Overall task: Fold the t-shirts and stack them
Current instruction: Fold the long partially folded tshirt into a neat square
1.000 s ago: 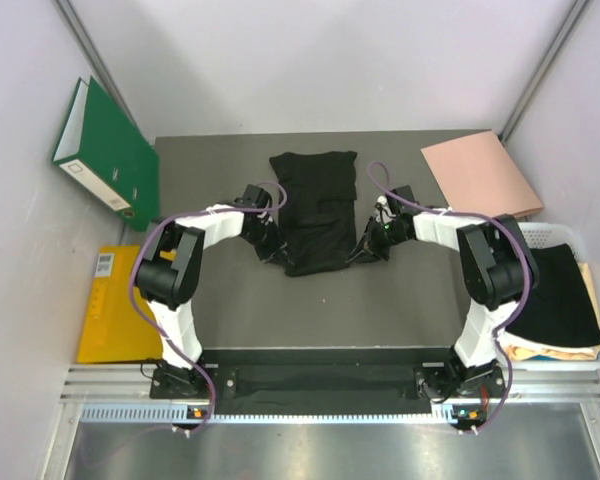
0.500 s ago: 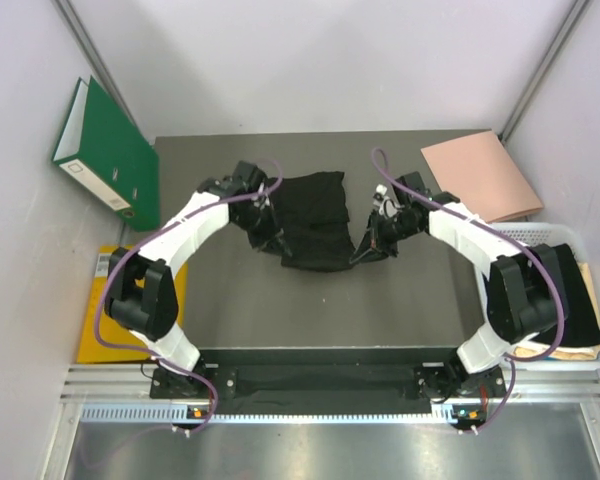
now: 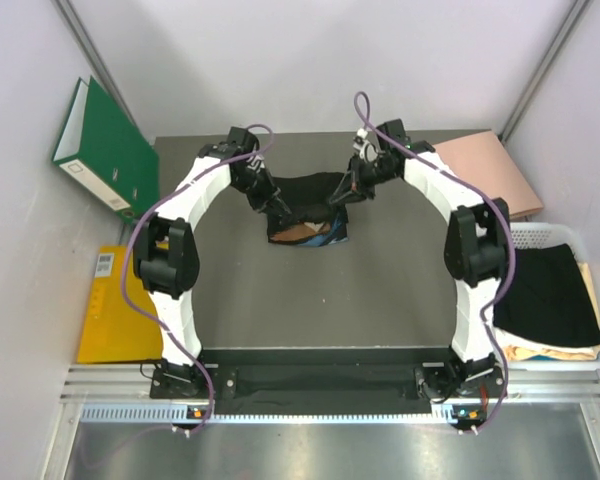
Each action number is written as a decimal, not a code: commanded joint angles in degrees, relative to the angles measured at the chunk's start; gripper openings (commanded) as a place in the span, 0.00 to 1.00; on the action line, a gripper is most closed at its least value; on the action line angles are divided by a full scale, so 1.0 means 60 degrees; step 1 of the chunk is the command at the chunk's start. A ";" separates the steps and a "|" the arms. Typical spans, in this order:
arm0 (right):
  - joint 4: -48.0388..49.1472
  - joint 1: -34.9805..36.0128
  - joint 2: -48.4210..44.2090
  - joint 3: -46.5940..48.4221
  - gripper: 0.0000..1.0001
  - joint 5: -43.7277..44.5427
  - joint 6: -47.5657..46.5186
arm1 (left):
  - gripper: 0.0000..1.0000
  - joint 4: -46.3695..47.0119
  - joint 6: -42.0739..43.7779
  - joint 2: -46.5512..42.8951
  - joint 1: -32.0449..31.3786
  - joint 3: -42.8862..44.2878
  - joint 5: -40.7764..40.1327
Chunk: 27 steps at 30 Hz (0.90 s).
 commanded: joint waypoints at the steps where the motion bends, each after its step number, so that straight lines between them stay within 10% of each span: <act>1: 0.0864 -0.0237 0.0996 0.1780 0.02 -0.0232 0.0327 | 0.00 0.0760 0.0048 0.0266 0.0602 0.0508 0.0767; 14: 0.4540 -0.0560 0.3062 0.3232 0.06 -0.0380 0.2378 | 0.02 0.2489 -0.0918 0.2109 0.1496 0.1694 0.2173; 16: 0.4791 -0.0546 0.3239 0.3509 0.30 0.0263 0.2191 | 0.33 0.2505 -0.0977 0.2404 0.1555 0.1972 0.2159; 17: 0.4806 -0.0546 0.3283 0.3555 0.43 0.0629 0.2044 | 0.72 0.2723 -0.1079 0.2535 0.1613 0.1959 0.2130; 20: 0.5332 -0.0531 0.2772 0.3030 0.66 0.2152 0.1472 | 0.98 0.3104 -0.1110 0.2420 0.1716 0.1857 0.1852; 27: 0.5466 -0.0575 0.1103 0.1536 0.76 0.2975 0.0784 | 0.99 0.3604 -0.0495 0.1001 0.1775 0.0877 0.1032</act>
